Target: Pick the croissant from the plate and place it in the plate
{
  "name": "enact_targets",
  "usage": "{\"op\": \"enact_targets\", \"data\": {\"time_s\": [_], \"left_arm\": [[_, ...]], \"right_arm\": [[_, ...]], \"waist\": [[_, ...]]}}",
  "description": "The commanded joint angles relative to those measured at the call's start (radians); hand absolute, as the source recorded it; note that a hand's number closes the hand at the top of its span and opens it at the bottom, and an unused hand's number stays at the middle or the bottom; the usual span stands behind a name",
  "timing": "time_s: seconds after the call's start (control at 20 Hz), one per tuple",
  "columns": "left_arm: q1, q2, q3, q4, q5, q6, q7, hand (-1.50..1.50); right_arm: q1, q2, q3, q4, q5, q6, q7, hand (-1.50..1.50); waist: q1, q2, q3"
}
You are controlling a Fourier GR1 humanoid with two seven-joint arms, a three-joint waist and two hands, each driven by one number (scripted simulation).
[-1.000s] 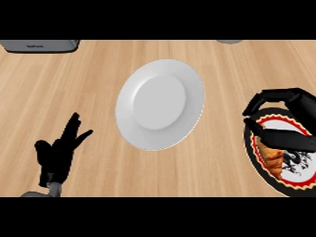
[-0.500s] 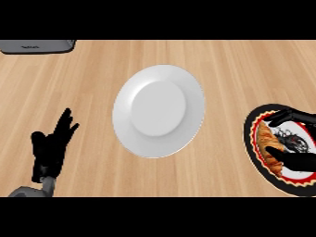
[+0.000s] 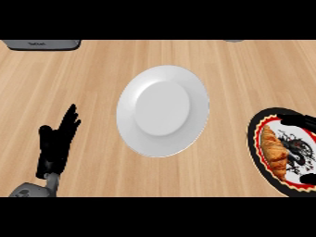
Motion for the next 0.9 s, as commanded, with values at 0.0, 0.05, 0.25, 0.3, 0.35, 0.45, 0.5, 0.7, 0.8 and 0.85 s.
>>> {"op": "enact_targets", "data": {"time_s": [0.0,0.05,0.25,0.3,0.35,0.45,0.5,0.7,0.8,0.85], "left_arm": [[-0.017,-0.030,-0.003,0.027,-0.020,0.016,-0.004,0.00],[-0.031,0.000,0.006,-0.035,-0.012,0.016,0.072,0.00],[-0.007,0.004,-0.003,-0.072,-0.039,0.028,0.099,0.00],[-0.001,-0.027,-0.026,-0.062,-0.054,0.037,0.069,0.00],[-0.036,0.012,0.035,-0.028,-0.004,-0.018,0.076,0.00],[-0.037,-0.027,0.022,0.006,-0.032,0.010,0.048,0.00],[0.046,-0.013,0.000,-0.055,-0.042,0.000,0.028,0.00],[-0.030,-0.029,0.039,0.018,-0.049,-0.034,0.024,0.00],[-0.041,-0.047,0.026,-0.022,-0.079,-0.006,0.087,0.00],[-0.041,-0.034,0.068,0.030,-0.066,-0.044,0.039,0.00]], "right_arm": [[-0.062,-0.038,0.050,0.001,0.178,-0.061,0.047,-1.50],[-0.085,-0.059,0.041,0.002,0.178,-0.028,0.073,-1.50],[-0.130,-0.094,0.085,-0.038,0.249,0.064,0.184,-1.50],[-0.159,-0.125,0.093,-0.030,0.257,0.119,0.205,-1.50],[-0.152,-0.106,0.141,-0.066,0.286,0.139,0.257,-1.50],[-0.127,-0.099,0.181,-0.091,0.329,0.165,0.300,-1.50],[-0.171,-0.086,0.180,-0.082,0.321,0.219,0.322,-1.50],[-0.164,-0.035,0.210,-0.073,0.400,0.252,0.356,-1.50],[-0.222,0.029,0.209,-0.034,0.435,0.282,0.405,-1.50],[-0.195,0.054,0.208,-0.029,0.457,0.263,0.404,-1.50]], "waist": [[0.004,0.001,-0.002],[0.006,-0.001,-0.002],[0.007,-0.002,-0.002],[0.009,-0.001,-0.002],[0.006,0.000,-0.003],[-0.004,0.000,-0.003],[0.009,-0.002,-0.003],[-0.002,0.000,-0.002],[0.001,0.000,-0.002],[-0.002,0.000,-0.002]]}}
